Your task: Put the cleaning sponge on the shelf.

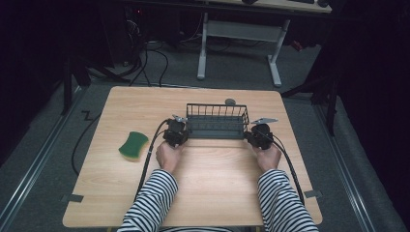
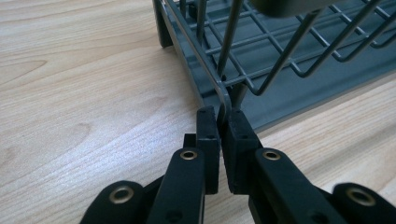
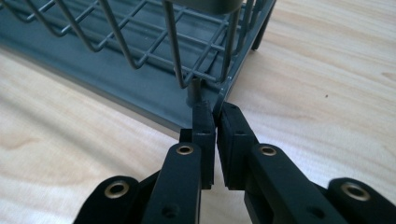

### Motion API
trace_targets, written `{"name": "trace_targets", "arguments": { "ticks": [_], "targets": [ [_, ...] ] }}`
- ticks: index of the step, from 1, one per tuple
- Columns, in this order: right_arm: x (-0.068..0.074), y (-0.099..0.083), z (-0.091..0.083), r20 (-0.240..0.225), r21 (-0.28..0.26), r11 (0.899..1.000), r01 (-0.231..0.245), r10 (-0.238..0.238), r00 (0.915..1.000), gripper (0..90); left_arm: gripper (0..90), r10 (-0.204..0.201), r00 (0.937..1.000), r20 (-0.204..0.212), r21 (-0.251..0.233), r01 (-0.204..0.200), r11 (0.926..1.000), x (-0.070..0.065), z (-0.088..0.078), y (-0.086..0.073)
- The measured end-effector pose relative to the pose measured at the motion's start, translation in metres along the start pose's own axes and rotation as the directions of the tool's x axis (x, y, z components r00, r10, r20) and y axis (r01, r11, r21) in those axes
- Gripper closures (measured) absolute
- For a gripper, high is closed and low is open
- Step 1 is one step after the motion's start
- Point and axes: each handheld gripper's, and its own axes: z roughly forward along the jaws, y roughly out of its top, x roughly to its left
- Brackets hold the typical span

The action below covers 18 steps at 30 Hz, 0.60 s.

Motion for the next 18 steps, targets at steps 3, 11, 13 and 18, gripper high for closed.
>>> {"name": "trace_targets", "arguments": {
  "ticks": [3, 11, 13, 18],
  "targets": [
    [0.004, -0.004, -0.005, -0.009, 0.006, 1.0, 0.019, -0.019, 0.9998, 86.0, 85.9, 0.0, 1.0, 0.005, -0.003, 0.0, 1.0, 0.001, -0.001, -0.001],
    [0.014, -0.023, -0.024, -0.042, 0.01, 0.999, 0.039, -0.039, 0.9983, 86.2, 86.0, 0.009, 0.9999, 0.013, -0.004, -0.009, 1.0, 0.0, -0.002, -0.003],
    [0.017, -0.029, -0.029, -0.054, 0.007, 0.999, 0.041, -0.04, 0.9977, 86.1, 86.0, 0.009, 0.9998, 0.02, -0.003, -0.009, 1.0, 0.0, -0.003, -0.004],
    [0.024, -0.041, -0.039, -0.091, -0.002, 0.999, 0.039, -0.04, 0.9951, 86.0, 86.0, 0.012, 0.9992, 0.039, 0.0, -0.012, 0.9999, 0.001, -0.005, -0.006]
  ]
}}
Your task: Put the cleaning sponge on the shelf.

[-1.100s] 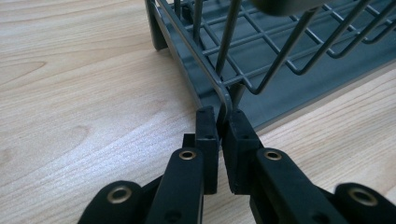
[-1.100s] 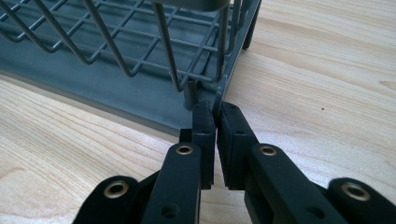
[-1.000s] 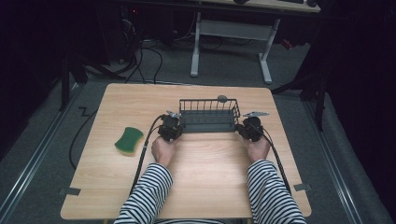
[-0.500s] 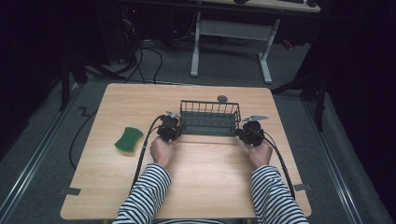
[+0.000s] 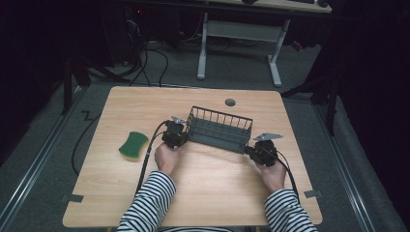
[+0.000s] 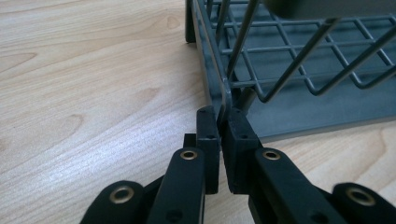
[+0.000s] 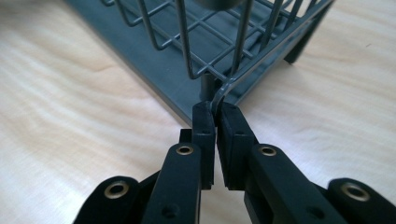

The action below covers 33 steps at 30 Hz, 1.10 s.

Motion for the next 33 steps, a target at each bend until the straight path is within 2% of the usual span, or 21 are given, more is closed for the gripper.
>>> {"name": "trace_targets", "arguments": {
  "ticks": [7, 17, 25, 28, 33],
  "targets": [
    [0.013, -0.013, -0.011, -0.019, -0.004, 1.0, 0.017, -0.017, 0.9997, 85.9, 86.1, 0.013, 0.9999, 0.007, 0.001, -0.013, 0.9999, -0.002, -0.003, -0.003],
    [0.047, -0.036, -0.025, -0.06, -0.041, 0.997, 0.063, -0.066, 0.996, 85.9, 86.1, 0.017, 0.9999, 0.0, -0.008, -0.017, 0.9998, 0.0, -0.009, -0.01],
    [0.065, -0.043, -0.029, -0.082, -0.051, 0.994, 0.099, -0.103, 0.9913, 85.8, 86.0, 0.015, 0.9999, -0.007, -0.007, -0.015, 0.9999, 0.002, -0.016, -0.017],
    [0.069, -0.044, -0.03, -0.086, -0.051, 0.993, 0.106, -0.11, 0.9902, 85.8, 86.0, 0.028, 0.9994, -0.021, 0.002, -0.028, 0.9996, 0.0, -0.019, -0.018],
    [0.074, -0.046, -0.031, -0.091, -0.059, 0.992, 0.112, -0.117, 0.9889, 85.8, 85.9, 0.029, 0.9993, -0.025, 0.007, -0.028, 0.9996, 0.001, -0.022, -0.021]
  ]
}}
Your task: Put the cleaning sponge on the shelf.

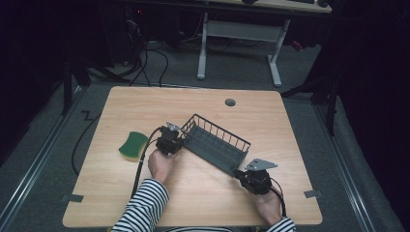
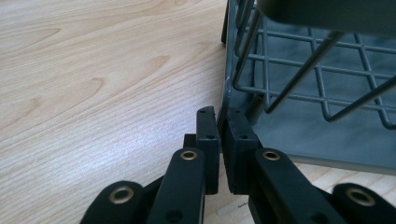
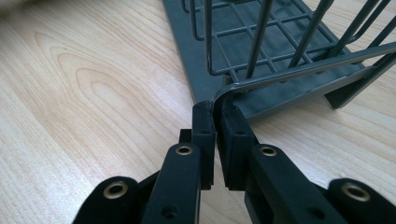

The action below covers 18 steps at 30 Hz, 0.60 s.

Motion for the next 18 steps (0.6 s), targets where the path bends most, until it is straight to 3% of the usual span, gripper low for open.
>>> {"name": "trace_targets", "arguments": {
  "ticks": [11, 15, 18],
  "targets": [
    [0.0049, -0.0015, -0.0005, -0.005, -0.002, 1.0, 0.009, -0.009, 0.9999, 85.4, 85.6, 0.014, 0.9999, -0.008, 0.002, -0.014, 0.9999, 0.0003, -0.0033, -0.0034],
    [0.0035, -0.0033, 0.0004, -0.017, -0.001, 1.0, -0.007, 0.007, 0.9998, 76.6, 79.2, 0.01, 0.9998, -0.015, 0.002, -0.01, 1.0, 0.0011, -0.0044, -0.0047],
    [0.0029, -0.0059, -0.0007, -0.029, -0.005, 1.0, -0.022, 0.022, 0.9993, 62.3, 68.0, -0.007, 1.0, -0.005, -0.003, 0.007, 1.0, 0.005, -0.0084, -0.0063]
  ]
}}
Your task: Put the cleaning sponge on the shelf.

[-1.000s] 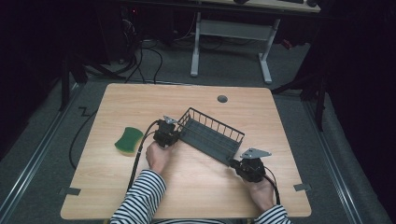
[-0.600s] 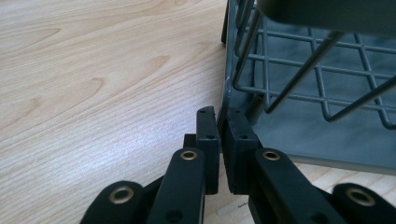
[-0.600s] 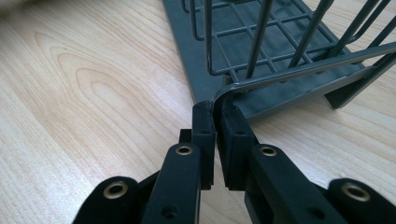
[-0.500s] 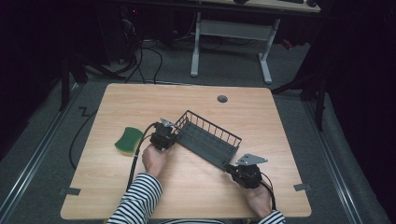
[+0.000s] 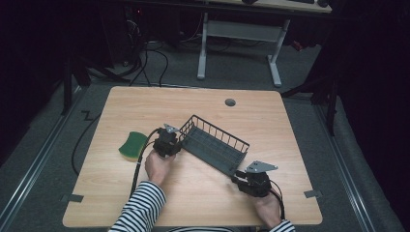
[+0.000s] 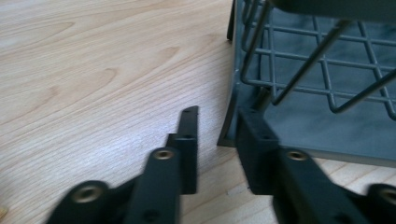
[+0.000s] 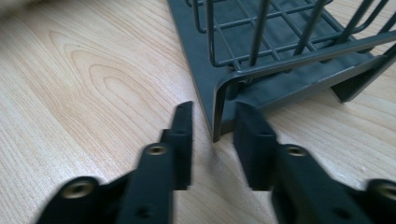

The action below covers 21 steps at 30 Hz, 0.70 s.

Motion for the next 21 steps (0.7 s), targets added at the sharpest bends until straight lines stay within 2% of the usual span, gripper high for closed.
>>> {"name": "trace_targets", "arguments": {
  "ticks": [1, 3, 7, 10, 13, 17, 18, 19, 21],
  "targets": [
    [-0.001, 0.0, -0.001, 0.004, -0.003, 1.0, -0.001, 0.001, 1.0, 57.9, 65.3, -0.011, 0.9999, 0.01, 0.001, 0.011, 0.9999, 0.001, -0.001, 0.0],
    [-0.002, -0.001, -0.003, 0.011, -0.009, 1.0, -0.012, 0.013, 0.9999, 50.4, 59.0, -0.011, 0.9999, 0.006, -0.009, 0.011, 0.9999, 0.001, -0.005, -0.001],
    [-0.002, -0.006, -0.01, 0.022, -0.021, 1.0, -0.015, 0.016, 0.9996, 45.3, 49.3, -0.007, 1.0, 0.003, -0.008, 0.007, 0.9999, -0.001, -0.012, -0.003],
    [-0.003, -0.009, -0.014, 0.024, -0.024, 0.999, -0.024, 0.025, 0.9994, 44.3, 47.1, -0.002, 1.0, 0.001, -0.018, 0.002, 0.9998, -0.002, -0.017, -0.005],
    [-0.007, -0.016, -0.021, 0.039, -0.027, 0.999, -0.028, 0.03, 0.9988, 43.7, 43.2, 0.015, 0.9997, -0.02, -0.012, -0.015, 0.9998, 0.0, -0.024, -0.008],
    [-0.016, -0.023, -0.027, 0.061, -0.041, 0.998, -0.05, 0.053, 0.9967, 44.3, 41.3, 0.006, 0.9999, -0.011, -0.026, -0.006, 0.9996, 0.002, -0.031, -0.013],
    [-0.023, -0.027, -0.03, 0.082, -0.043, 0.996, -0.073, 0.076, 0.9937, 44.3, 40.5, 0.008, 0.9999, -0.01, -0.027, -0.008, 0.9996, 0.003, -0.035, -0.016],
    [-0.023, -0.027, -0.03, 0.082, -0.043, 0.996, -0.073, 0.076, 0.9937, 44.3, 40.3, 0.008, 0.9999, -0.01, -0.027, -0.008, 0.9996, 0.003, -0.035, -0.016],
    [-0.034, -0.031, -0.033, 0.112, -0.048, 0.995, -0.092, 0.096, 0.9891, 44.2, 39.8, 0.006, 1.0, 0.0, -0.029, -0.006, 0.9995, 0.005, -0.042, -0.022]
  ]
}}
